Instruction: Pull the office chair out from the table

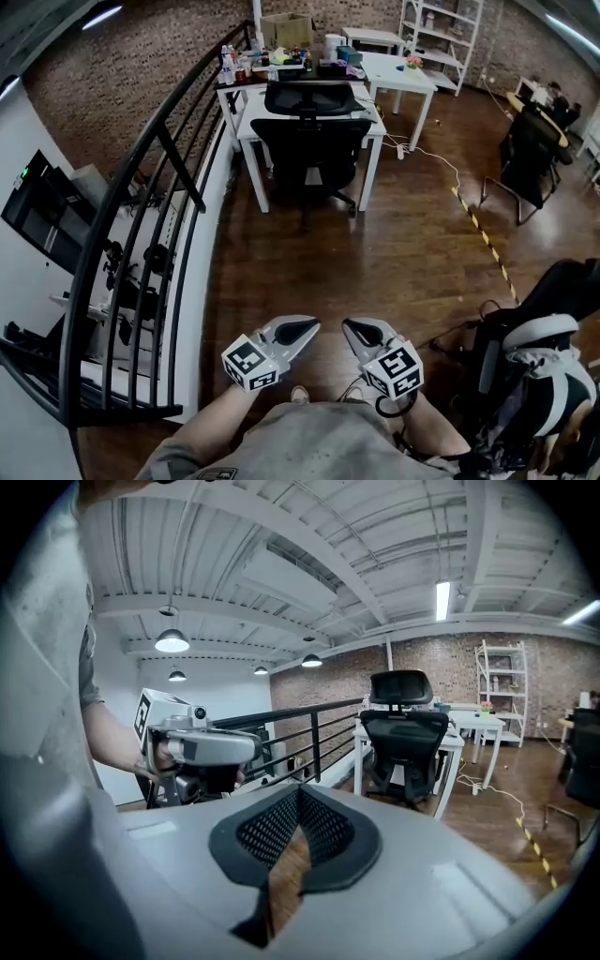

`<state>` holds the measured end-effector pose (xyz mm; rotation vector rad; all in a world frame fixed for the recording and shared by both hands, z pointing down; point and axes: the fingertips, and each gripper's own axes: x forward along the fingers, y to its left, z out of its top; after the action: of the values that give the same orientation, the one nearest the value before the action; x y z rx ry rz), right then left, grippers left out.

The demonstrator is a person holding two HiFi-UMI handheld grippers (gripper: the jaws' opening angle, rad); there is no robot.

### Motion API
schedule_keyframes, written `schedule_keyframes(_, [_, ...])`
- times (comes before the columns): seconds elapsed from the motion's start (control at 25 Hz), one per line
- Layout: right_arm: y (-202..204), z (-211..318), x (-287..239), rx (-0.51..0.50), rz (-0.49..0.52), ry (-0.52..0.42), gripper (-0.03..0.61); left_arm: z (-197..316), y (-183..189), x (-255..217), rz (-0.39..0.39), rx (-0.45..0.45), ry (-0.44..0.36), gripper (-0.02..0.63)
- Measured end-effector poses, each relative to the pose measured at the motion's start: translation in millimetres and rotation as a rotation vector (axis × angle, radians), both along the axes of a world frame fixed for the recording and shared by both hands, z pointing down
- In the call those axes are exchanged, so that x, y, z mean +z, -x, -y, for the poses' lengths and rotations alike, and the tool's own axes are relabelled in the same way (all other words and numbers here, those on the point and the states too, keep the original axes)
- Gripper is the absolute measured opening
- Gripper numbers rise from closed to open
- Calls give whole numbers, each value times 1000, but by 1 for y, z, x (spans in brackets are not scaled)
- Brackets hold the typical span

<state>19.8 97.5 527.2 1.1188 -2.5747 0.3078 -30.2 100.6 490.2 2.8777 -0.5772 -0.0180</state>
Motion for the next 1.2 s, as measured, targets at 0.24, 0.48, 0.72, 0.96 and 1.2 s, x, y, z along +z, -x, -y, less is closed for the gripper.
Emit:
schedule_keyframes(0.24, [24,17,-5,47,3,-18,6,23,32,-3,-8,-7,-10,2])
schedule_keyframes(0.48, [36,44,-16,57,-2,-24,6,58,53,-17,-28,-34,-10,2])
schedule_keyframes(0.72, [24,101,-10,39,7,-36,6,111,38,-11,-19,-45,-15,2])
schedule_keyframes(0.96, [-5,181,-11,6,20,-53,6,185,7,-12,1,-73,-23,2])
schedule_keyframes(1.2, [-41,257,-24,-53,26,-64,6,262,-30,-23,13,-117,-42,2])
